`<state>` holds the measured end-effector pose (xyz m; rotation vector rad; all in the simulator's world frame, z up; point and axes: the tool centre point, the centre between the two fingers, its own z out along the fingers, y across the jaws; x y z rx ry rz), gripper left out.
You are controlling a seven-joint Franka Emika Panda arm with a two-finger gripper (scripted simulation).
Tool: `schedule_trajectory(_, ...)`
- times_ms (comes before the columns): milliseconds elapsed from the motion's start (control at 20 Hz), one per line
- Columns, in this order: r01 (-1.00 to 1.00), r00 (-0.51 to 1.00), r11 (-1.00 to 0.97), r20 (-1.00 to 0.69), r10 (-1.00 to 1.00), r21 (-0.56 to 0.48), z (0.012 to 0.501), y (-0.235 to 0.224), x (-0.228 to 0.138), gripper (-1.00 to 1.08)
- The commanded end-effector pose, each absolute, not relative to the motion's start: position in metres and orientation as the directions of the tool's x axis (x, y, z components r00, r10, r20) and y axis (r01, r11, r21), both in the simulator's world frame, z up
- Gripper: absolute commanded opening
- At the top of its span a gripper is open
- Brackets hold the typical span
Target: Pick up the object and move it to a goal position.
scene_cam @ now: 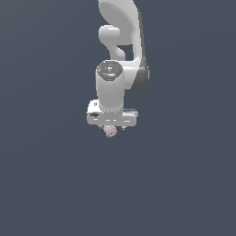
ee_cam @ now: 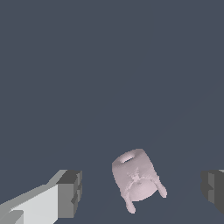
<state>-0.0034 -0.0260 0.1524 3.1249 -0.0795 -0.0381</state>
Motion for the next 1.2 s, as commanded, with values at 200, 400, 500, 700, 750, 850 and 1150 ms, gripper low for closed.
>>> schedule_trajectory(200,-0.062,0.998,-0.998,-0.019,-0.063,0.023,0.156,-0.036,-0.004,1.00)
schedule_trajectory(400,-0.090,0.996,-0.995,-0.008,-0.090,0.038,0.162,-0.055,-0.004,1.00)
schedule_trajectory(500,-0.097,0.995,-0.995,-0.007,-0.097,0.040,0.164,-0.059,-0.004,1.00)
schedule_trajectory(700,-0.089,0.996,-0.995,-0.008,-0.090,0.038,0.162,-0.057,-0.004,1.00)
schedule_trajectory(750,-0.085,0.996,-0.996,-0.008,-0.085,0.038,0.162,-0.057,-0.005,1.00)
schedule_trajectory(850,-0.071,0.997,-0.997,-0.008,-0.072,0.037,0.160,-0.057,-0.006,1.00)
schedule_trajectory(1150,0.000,1.000,-1.000,-0.009,0.000,0.031,0.148,-0.056,-0.014,1.00)
